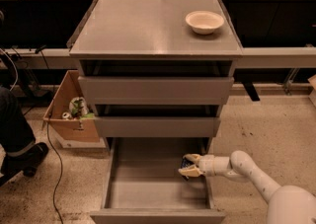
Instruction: Pick rxbar blueberry from bottom drawer and place on counter
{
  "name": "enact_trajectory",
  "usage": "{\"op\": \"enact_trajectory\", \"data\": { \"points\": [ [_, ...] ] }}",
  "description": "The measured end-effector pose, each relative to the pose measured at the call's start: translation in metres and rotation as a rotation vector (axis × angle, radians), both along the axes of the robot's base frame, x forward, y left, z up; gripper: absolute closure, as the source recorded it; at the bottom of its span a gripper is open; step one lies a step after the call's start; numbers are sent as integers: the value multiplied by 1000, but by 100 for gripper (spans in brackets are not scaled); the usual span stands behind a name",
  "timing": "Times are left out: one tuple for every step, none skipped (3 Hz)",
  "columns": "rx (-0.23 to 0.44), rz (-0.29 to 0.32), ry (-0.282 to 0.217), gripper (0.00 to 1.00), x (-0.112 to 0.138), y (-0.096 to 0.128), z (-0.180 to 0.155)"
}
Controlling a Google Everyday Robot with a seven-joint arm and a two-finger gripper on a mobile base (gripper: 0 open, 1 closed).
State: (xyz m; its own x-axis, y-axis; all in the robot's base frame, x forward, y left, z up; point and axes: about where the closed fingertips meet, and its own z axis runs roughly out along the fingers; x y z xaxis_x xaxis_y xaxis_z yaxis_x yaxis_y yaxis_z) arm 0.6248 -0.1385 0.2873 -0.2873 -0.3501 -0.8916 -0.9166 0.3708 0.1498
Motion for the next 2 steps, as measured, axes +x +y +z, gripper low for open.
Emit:
{"op": "enact_trajectory", "data": {
  "points": [
    [136, 44, -21, 100, -10, -18, 67],
    [173, 88, -12, 100, -21, -14, 77]
  ]
}}
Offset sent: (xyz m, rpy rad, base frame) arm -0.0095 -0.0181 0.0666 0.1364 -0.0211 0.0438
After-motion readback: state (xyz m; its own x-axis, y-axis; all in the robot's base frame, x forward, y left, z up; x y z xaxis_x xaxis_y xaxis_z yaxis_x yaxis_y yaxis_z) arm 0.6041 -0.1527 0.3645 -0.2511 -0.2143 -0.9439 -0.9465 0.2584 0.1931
